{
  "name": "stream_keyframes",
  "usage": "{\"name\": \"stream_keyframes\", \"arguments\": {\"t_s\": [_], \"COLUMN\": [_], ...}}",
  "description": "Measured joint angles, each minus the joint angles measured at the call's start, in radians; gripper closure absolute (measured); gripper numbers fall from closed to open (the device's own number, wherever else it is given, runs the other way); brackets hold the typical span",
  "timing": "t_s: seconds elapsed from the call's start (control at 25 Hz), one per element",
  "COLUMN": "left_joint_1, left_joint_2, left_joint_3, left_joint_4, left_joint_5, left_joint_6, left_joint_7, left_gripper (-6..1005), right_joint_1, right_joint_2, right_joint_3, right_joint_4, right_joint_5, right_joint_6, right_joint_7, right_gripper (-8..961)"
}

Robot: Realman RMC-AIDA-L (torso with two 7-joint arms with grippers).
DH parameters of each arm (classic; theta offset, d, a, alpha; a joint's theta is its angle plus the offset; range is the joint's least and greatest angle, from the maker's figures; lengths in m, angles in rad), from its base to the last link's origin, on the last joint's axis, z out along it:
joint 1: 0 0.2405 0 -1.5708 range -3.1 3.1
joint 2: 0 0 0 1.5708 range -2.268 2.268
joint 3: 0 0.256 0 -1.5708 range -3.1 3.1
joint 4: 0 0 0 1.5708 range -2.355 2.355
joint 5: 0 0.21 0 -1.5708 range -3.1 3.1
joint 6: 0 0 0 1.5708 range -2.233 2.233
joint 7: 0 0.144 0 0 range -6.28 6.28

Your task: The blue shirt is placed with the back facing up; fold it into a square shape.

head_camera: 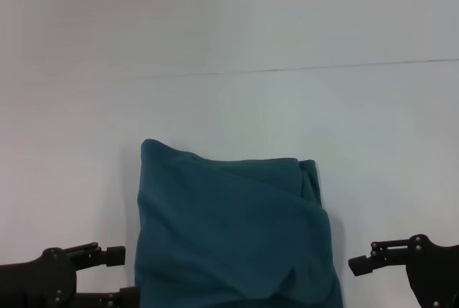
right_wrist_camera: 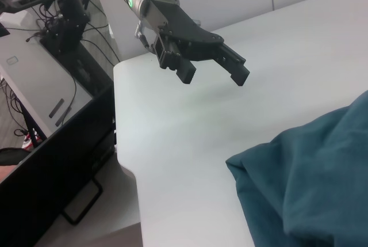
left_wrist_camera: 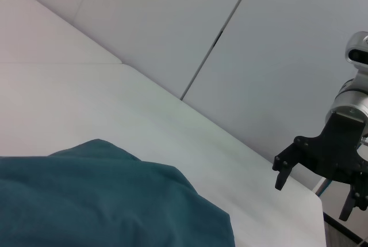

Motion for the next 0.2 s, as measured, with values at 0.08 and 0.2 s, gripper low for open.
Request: {"name": "stream_keyframes", "arguments": {"t_s": [0.08, 0.2], "left_joint_1": [0.0, 0.0], "left_joint_2": [0.0, 0.0], "left_joint_3": [0.0, 0.003], "left_joint_4": [0.0, 0.0], "left_joint_5": [0.0, 0.0], "left_joint_6": [0.0, 0.0], "left_joint_7": [0.0, 0.0], "left_gripper": [65, 65], "right_joint_1": [0.002, 0.006], "right_joint_2": [0.001, 0.0], "right_joint_3": [-0.001, 0.001], "right_joint_4": [0.003, 0.008], "right_joint_5": [0.001, 0.002], "right_joint_6": [0.001, 0.001], "right_joint_7": [0.0, 0.0], "right_gripper": [32, 32]}}
